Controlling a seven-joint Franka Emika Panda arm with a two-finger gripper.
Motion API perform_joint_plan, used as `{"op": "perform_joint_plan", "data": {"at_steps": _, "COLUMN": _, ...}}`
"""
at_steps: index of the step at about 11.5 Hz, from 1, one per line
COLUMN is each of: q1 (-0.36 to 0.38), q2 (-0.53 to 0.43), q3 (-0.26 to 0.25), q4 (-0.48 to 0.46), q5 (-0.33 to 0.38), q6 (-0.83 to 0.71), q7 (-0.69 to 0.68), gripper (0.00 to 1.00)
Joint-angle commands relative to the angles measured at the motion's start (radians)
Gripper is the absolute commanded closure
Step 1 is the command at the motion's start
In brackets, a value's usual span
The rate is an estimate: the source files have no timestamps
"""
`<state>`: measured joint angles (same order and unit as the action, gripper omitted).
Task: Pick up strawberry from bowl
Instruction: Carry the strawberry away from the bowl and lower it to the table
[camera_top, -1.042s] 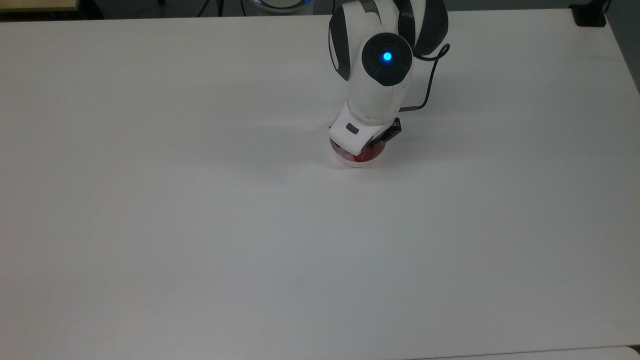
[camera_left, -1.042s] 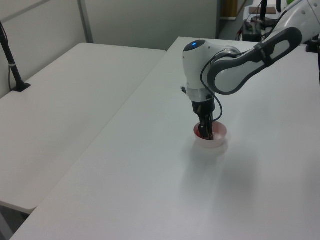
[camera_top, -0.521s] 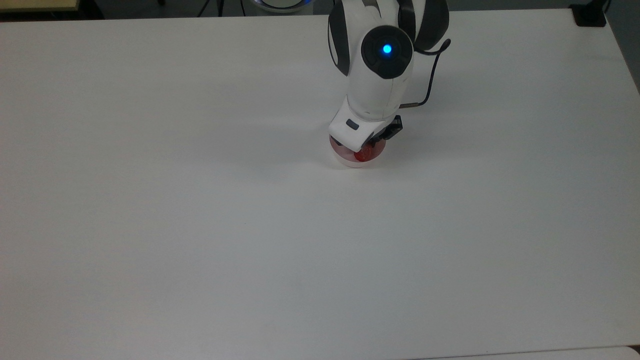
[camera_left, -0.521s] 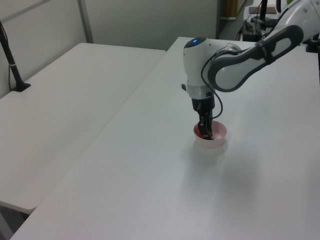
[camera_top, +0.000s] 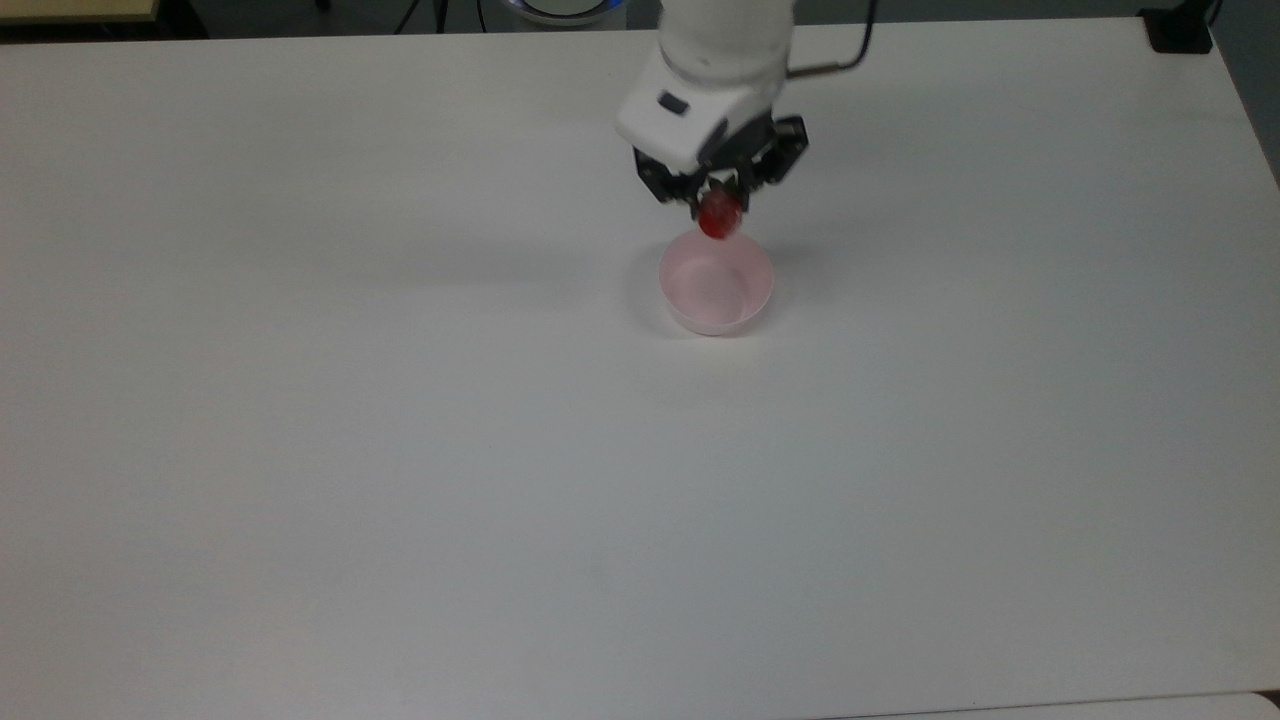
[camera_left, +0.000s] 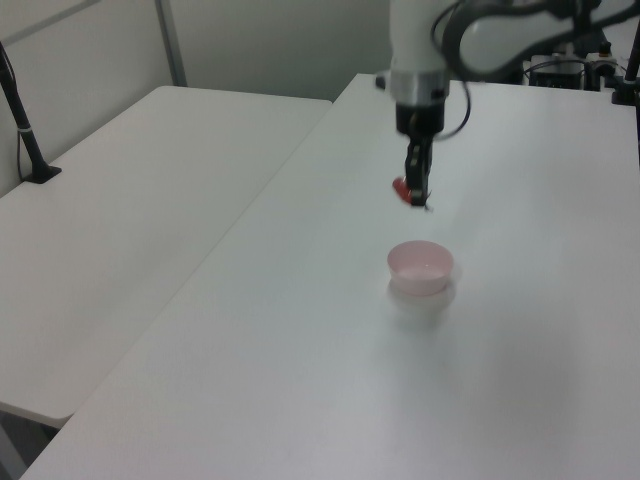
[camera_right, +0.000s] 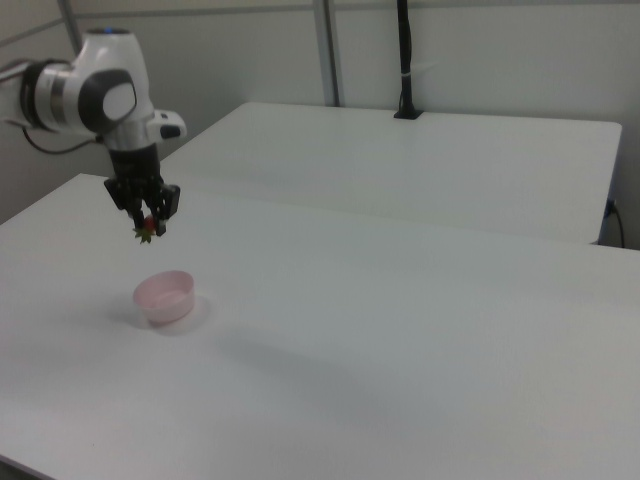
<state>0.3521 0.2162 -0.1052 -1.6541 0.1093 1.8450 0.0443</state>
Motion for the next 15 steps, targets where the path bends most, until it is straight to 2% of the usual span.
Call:
{"op": "perform_joint_plan", "data": {"at_steps": 1, "q1": -0.022, "q2": -0.072, "q3": -0.079, "q4": 0.019, "q5": 0.024, "q6": -0.146, "q7": -0.127, "gripper": 0.79}}
{"op": "perform_joint_plan", "data": {"at_steps": 2, "q1": -0.042, "q2": -0.072, "q3": -0.121, "q4": 0.046, "q5": 0.017, "q6": -0.174, "q7": -0.164, "gripper": 0.79}}
{"op": "perform_joint_plan", "data": {"at_steps": 5, "q1": -0.051, "q2": -0.063, "q3": -0.327, "q4": 0.059, "q5": -0.002, "q6": -0.147, "q7": -0.375, "gripper": 0.77}}
{"op": "perform_joint_plan", "data": {"at_steps": 7, "q1": -0.051, "q2": -0.031, "q3": -0.405, "q4": 0.013, "q5": -0.033, "q6": -0.048, "q7": -0.466, "gripper": 0.77}}
{"op": "perform_joint_plan", "data": {"at_steps": 10, "q1": -0.056, "q2": 0.073, "q3": -0.407, "q4": -0.068, "q5": -0.037, "q6": 0.095, "q7": -0.472, "gripper": 0.77}}
{"op": "perform_joint_plan", "data": {"at_steps": 12, "q1": -0.054, "q2": 0.142, "q3": -0.403, "q4": -0.075, "q5": -0.037, "q6": 0.134, "q7": -0.468, "gripper": 0.75}}
{"op": "perform_joint_plan", "data": {"at_steps": 14, "q1": -0.07, "q2": 0.186, "q3": -0.403, "q4": -0.088, "q5": -0.036, "q6": 0.172, "q7": -0.481, "gripper": 0.66}}
{"op": "perform_joint_plan", "data": {"at_steps": 15, "q1": -0.071, "q2": 0.192, "q3": -0.401, "q4": -0.105, "q5": -0.036, "q6": 0.189, "q7": -0.495, "gripper": 0.54}}
